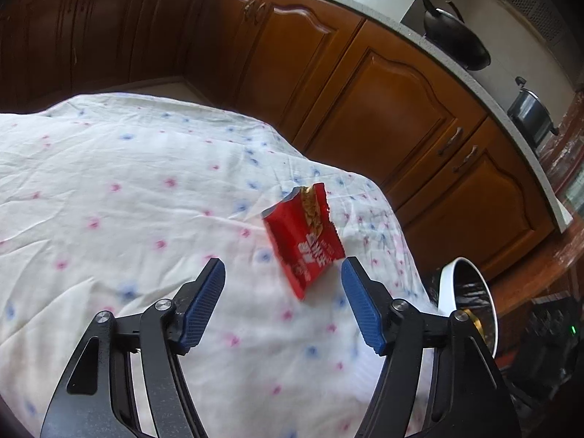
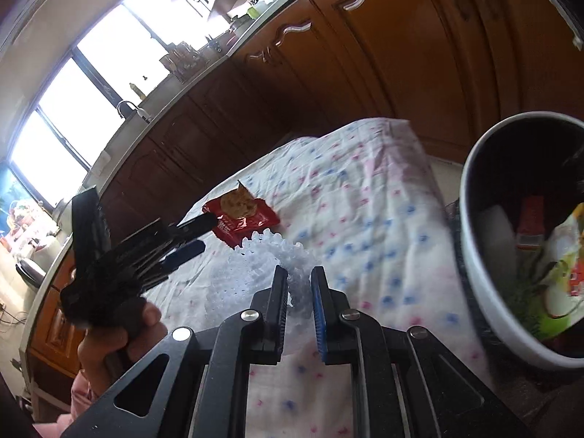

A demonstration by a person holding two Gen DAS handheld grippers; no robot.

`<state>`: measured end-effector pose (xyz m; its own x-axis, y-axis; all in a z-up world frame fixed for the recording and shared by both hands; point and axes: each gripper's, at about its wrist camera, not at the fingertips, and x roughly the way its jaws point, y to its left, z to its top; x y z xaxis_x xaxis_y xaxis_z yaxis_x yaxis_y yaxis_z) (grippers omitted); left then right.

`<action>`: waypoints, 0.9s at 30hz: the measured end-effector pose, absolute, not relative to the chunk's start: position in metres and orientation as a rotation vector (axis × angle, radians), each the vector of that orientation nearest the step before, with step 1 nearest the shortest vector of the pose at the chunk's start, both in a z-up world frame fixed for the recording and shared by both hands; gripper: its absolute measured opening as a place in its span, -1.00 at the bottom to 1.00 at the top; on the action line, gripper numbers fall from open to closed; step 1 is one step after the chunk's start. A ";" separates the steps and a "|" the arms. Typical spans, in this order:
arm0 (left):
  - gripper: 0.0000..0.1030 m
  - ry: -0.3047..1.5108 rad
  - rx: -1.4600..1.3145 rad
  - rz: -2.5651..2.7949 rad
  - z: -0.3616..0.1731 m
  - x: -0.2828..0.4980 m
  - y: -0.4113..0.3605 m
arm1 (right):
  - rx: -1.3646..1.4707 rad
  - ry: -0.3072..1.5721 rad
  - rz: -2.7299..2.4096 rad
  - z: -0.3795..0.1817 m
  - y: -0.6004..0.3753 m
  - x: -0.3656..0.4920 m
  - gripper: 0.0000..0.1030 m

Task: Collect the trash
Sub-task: 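Carry the cookie bag and foam net over the bin with both tools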

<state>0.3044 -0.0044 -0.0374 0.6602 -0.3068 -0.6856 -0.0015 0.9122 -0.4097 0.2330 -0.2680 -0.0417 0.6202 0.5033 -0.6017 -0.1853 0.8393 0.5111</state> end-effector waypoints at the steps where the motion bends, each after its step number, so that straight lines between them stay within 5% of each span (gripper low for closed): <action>1: 0.31 0.843 -0.401 -0.179 -0.039 0.310 -0.007 | 0.416 0.806 0.407 -0.039 -0.269 0.229 -0.74; 6: 0.21 0.836 -0.365 -0.176 -0.040 0.326 -0.024 | 0.390 0.793 0.416 -0.033 -0.273 0.216 -0.74; 7: 0.08 0.834 -0.359 -0.181 -0.040 0.328 -0.027 | 0.392 0.794 0.414 -0.033 -0.275 0.213 -0.74; 9: -0.54 0.854 -0.337 -0.188 -0.043 0.331 -0.032 | 0.396 0.793 0.410 -0.034 -0.277 0.209 -0.75; 13: -0.89 0.850 -0.318 -0.207 -0.043 0.325 -0.037 | 0.409 0.783 0.401 -0.032 -0.287 0.200 -0.74; 27: -0.97 0.766 -0.256 -0.304 -0.007 0.226 -0.067 | 0.440 0.725 0.347 -0.024 -0.327 0.161 -0.74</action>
